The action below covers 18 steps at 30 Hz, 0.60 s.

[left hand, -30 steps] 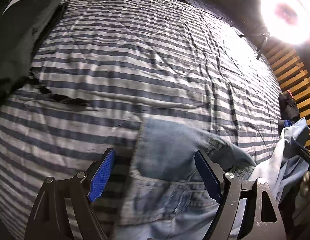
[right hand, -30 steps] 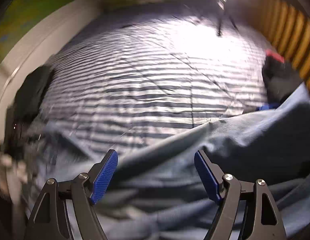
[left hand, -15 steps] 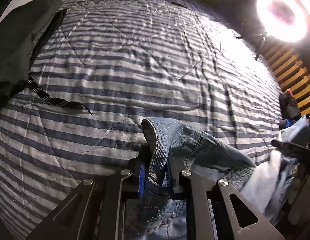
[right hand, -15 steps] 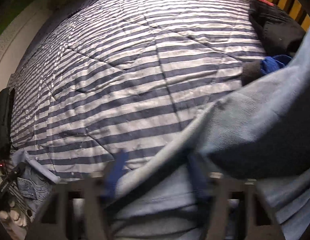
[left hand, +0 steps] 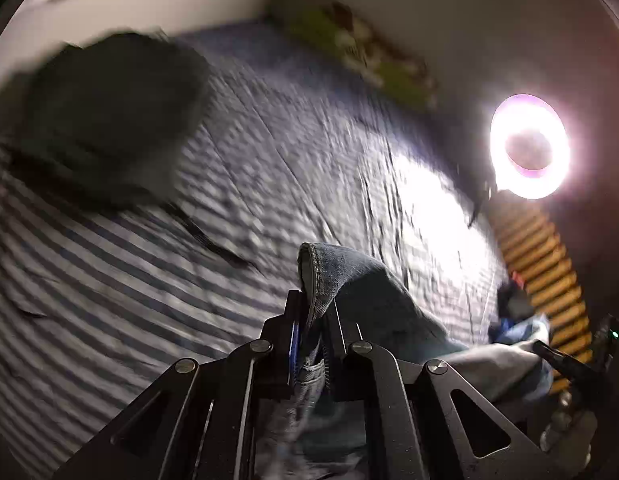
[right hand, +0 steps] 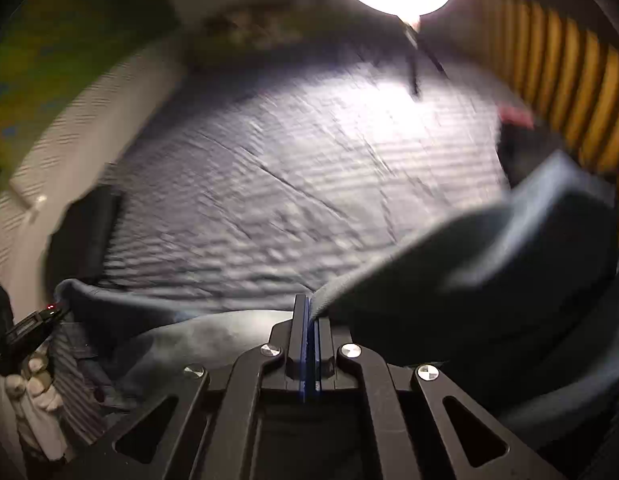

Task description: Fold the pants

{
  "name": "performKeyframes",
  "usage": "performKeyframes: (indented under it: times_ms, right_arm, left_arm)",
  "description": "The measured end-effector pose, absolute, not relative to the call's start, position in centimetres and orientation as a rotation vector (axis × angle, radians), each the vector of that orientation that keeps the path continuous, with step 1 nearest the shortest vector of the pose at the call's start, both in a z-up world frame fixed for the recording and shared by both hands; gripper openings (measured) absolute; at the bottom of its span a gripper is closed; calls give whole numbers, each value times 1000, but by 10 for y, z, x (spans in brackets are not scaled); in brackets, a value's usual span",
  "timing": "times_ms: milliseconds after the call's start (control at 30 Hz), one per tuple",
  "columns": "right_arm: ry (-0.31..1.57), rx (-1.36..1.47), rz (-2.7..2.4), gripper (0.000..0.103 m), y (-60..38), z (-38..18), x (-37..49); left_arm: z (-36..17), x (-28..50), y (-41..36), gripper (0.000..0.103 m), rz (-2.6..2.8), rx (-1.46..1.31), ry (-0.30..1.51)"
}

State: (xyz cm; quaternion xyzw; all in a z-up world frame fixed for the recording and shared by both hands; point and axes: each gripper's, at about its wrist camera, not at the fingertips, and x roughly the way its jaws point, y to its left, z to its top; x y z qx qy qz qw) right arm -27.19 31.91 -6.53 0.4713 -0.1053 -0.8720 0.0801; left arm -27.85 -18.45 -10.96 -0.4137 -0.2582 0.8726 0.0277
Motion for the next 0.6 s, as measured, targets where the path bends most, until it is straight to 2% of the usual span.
performKeyframes:
  times_ms: [200,400,467,500,533,600]
  right_arm:
    - [-188,1102,-2643,2,246,5,-277]
    - [-126,1023,-2653,3,178,-2,-334]
    - [-65,1208,-2572,17,158,-37,-371]
    - [-63,1310,-2520,34,153,-54,-383]
    - [-84,1388,-2487,36,150,-69,-392]
    - [-147,1470,-2462,36,157,-96,-394]
  left_arm:
    - [-43,-246,-282,9,2884,-1089,-890]
    - [-31,-269,-334,10,3041,-1139,-816]
    - [-51,-296,-338,16,3049,-1283,-749]
    - [-67,-312,-338,20,3022,-1394,-709]
    - [-80,-320,-338,20,3007,-1479,-685]
    - [-91,-318,-334,21,3013,-1480,-674]
